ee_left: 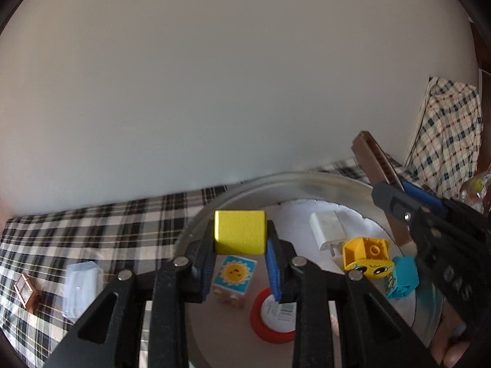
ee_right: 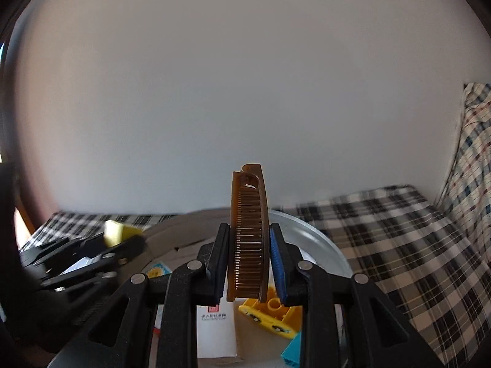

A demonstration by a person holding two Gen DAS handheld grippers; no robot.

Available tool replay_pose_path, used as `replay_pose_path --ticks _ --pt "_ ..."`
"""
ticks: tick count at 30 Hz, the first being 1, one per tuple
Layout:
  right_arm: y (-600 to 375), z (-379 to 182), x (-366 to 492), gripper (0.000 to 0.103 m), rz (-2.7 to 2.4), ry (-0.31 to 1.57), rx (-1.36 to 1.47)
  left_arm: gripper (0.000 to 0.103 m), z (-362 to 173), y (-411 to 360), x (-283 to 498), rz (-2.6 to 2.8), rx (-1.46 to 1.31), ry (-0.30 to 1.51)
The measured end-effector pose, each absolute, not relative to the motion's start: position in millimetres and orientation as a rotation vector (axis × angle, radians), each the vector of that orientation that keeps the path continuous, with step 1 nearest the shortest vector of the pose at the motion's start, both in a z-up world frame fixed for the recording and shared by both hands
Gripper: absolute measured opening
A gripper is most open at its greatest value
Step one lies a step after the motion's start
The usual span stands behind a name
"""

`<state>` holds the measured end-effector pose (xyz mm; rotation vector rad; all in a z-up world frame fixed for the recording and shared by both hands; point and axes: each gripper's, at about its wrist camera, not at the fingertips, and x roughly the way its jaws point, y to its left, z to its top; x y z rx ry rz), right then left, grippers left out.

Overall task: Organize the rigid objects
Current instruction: 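Open left tool over tin while right tool releases brown comb into tin, then move both tools back from the tin toward the clear box and picture frame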

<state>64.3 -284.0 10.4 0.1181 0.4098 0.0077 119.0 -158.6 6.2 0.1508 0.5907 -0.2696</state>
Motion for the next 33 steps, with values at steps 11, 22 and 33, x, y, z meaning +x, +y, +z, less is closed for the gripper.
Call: replay_pose_path --ticks 11,22,33 --pt "-294.2 6.5 65.3 0.051 0.039 0.423 0.158 0.103 16.4 -149.2 110.2 -0.116 0.153 0.466" --pt "-350.4 15.8 25.3 0.073 -0.199 0.177 0.351 0.103 21.4 -110.2 90.5 -0.040 0.062 0.405" --pt "-346.9 18.6 -3.2 0.082 -0.303 0.052 0.343 0.103 13.9 -70.9 45.7 0.030 0.054 0.271"
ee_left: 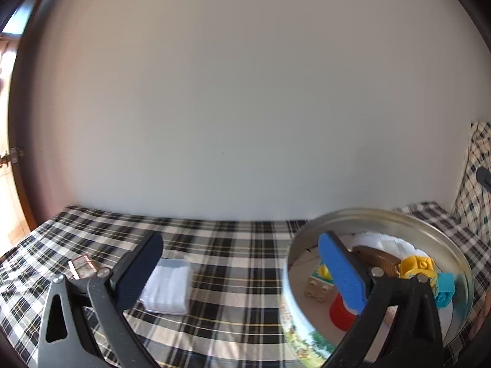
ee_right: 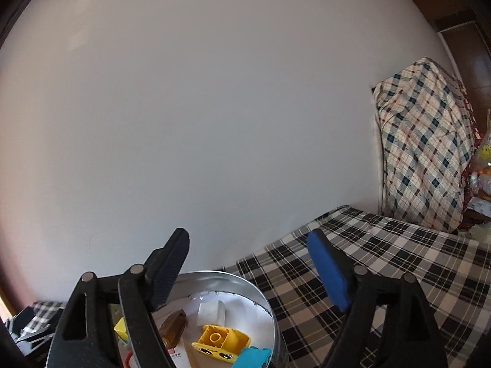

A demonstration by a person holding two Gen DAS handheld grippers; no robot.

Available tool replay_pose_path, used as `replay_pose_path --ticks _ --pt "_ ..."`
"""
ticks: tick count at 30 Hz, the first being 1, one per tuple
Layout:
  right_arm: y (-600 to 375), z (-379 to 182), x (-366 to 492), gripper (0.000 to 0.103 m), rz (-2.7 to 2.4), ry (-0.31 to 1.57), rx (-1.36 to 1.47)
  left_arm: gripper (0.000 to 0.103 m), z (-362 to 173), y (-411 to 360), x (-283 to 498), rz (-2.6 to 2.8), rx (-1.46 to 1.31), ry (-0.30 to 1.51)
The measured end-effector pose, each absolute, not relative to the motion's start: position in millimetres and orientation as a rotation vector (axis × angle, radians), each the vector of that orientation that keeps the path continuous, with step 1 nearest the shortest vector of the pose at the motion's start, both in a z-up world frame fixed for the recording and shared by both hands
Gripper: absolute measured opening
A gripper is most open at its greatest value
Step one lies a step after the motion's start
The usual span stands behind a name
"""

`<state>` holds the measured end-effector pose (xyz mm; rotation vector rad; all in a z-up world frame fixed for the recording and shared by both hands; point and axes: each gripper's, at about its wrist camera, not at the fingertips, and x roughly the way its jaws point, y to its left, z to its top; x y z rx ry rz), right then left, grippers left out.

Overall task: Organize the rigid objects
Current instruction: 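Move both tools back from the tin toward the clear box and picture frame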

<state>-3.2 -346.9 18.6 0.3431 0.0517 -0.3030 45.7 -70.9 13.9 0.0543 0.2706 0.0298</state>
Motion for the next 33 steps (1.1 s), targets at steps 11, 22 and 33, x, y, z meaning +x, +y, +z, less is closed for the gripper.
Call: replay_pose_path --ticks 11,22,33 --pt "-301.6 9.0 -19.9 0.083 -0.356 -0.059 0.218 0.103 3.8 -69.7 32.8 0.024 0.122 0.261" --pt "-284.9 7.9 -35.0 0.084 -0.341 -0.048 0.194 0.103 2.5 -73.4 23.6 -0.017 0.132 0.286" --pt "-277.9 5.3 -39.9 0.084 -0.314 -0.037 0.209 0.103 0.8 -56.2 25.0 -0.031 0.095 0.324"
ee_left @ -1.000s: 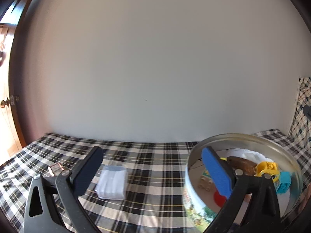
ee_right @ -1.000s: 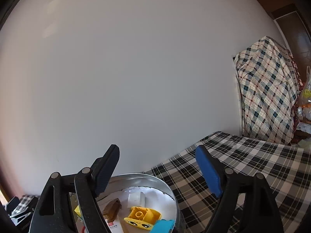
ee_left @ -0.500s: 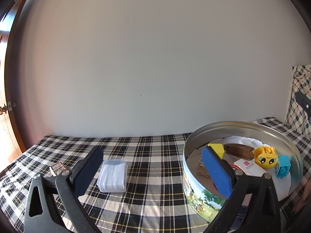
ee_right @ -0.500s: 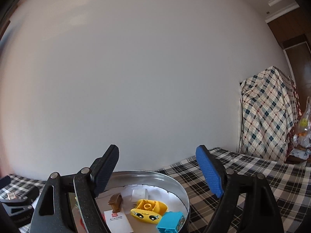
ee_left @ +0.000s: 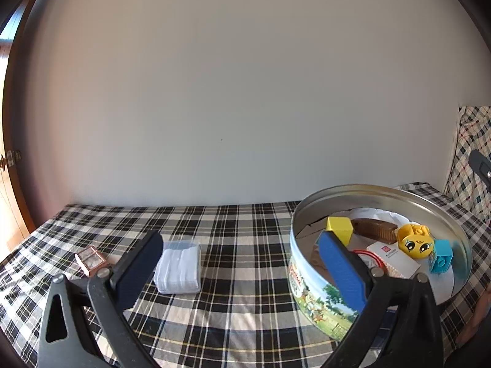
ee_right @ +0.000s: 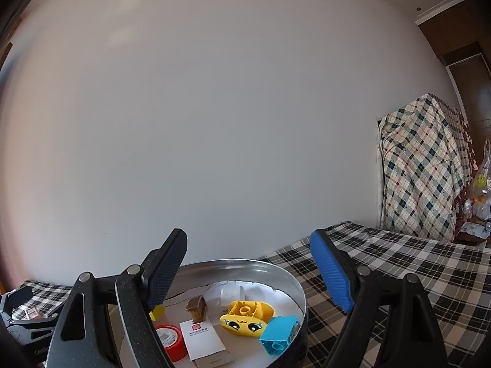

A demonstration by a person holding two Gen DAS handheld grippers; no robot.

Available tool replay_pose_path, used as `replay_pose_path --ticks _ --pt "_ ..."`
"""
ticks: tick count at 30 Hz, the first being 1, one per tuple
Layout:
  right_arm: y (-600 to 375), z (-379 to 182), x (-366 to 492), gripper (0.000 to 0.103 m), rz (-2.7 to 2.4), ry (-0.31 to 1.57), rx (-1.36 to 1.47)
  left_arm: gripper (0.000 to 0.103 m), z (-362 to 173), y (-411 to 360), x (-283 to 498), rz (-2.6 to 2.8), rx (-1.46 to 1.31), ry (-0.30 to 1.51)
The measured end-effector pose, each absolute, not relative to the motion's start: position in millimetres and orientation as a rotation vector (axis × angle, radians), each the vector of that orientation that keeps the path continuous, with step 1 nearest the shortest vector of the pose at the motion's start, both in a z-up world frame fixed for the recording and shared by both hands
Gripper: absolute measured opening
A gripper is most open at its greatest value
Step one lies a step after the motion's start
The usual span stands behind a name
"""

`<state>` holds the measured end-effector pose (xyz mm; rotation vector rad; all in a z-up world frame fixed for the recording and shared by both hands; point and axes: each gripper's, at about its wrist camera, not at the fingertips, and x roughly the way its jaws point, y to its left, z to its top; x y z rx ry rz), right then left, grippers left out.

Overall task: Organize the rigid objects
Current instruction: 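Move both tools back from the tin toward the clear box and picture frame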

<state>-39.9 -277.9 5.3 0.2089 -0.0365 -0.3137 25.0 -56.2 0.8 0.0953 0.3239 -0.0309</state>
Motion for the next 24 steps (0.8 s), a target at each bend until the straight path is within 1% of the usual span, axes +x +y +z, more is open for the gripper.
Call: replay_pose_path --ticks 13,19,24 --pt "-255.9 5.4 -45.6 0.084 -0.296 -0.029 0.183 0.103 0.8 -23.4 24.5 0.007 0.101 0.327" --pt "-239.3 3.2 -38.2 0.084 -0.256 0.032 0.202 0.103 2.0 9.5 32.8 0.060 0.071 0.340" --pt "-215.6 1.9 -36.4 0.084 -0.213 0.042 0.195 0.103 2.2 28.7 35.8 0.091 0.070 0.342"
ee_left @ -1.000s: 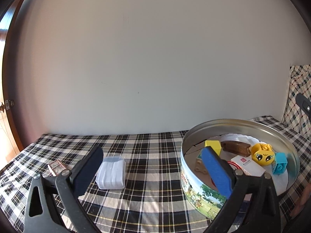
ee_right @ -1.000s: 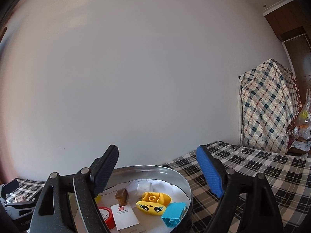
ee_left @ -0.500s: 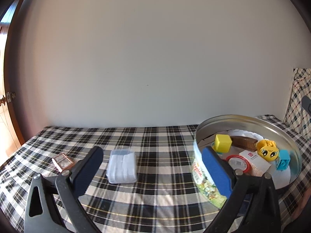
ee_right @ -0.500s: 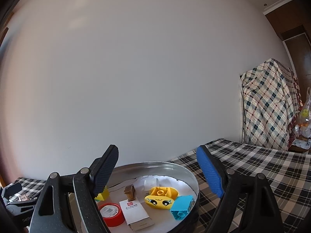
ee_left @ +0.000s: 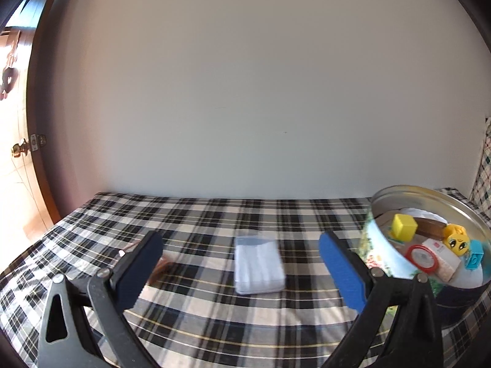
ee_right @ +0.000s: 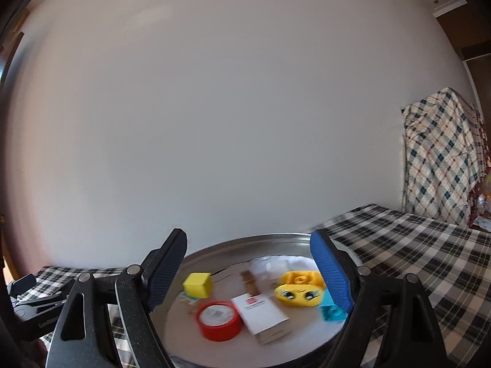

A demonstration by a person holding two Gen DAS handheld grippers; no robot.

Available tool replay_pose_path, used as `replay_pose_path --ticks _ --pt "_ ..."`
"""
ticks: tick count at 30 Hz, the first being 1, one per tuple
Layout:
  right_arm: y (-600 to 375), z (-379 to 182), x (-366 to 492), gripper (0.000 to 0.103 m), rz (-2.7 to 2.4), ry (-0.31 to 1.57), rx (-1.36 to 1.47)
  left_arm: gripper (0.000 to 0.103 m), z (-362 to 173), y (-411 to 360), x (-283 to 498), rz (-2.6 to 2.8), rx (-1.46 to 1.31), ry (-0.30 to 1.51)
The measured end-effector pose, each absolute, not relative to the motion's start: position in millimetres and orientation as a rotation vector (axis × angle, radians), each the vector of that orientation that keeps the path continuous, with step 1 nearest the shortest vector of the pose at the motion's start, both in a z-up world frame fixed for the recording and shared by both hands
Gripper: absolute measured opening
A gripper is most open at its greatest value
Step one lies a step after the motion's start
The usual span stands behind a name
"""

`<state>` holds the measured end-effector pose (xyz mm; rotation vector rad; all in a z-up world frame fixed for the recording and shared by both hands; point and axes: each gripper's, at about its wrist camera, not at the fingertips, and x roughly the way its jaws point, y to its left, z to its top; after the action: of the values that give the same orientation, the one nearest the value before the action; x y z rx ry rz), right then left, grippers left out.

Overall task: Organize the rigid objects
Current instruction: 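Move both tools back from the tin toward the clear box and picture frame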

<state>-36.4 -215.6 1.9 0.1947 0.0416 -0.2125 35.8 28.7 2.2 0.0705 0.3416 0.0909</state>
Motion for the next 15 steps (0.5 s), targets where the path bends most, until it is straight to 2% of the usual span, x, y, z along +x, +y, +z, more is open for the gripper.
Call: replay_pose_path --ticks 15 --pt "-134.5 0.4 -10.9 0.084 -0.066 0.099 0.154 0.103 1.2 89.2 55.1 0.187 0.062 0.392"
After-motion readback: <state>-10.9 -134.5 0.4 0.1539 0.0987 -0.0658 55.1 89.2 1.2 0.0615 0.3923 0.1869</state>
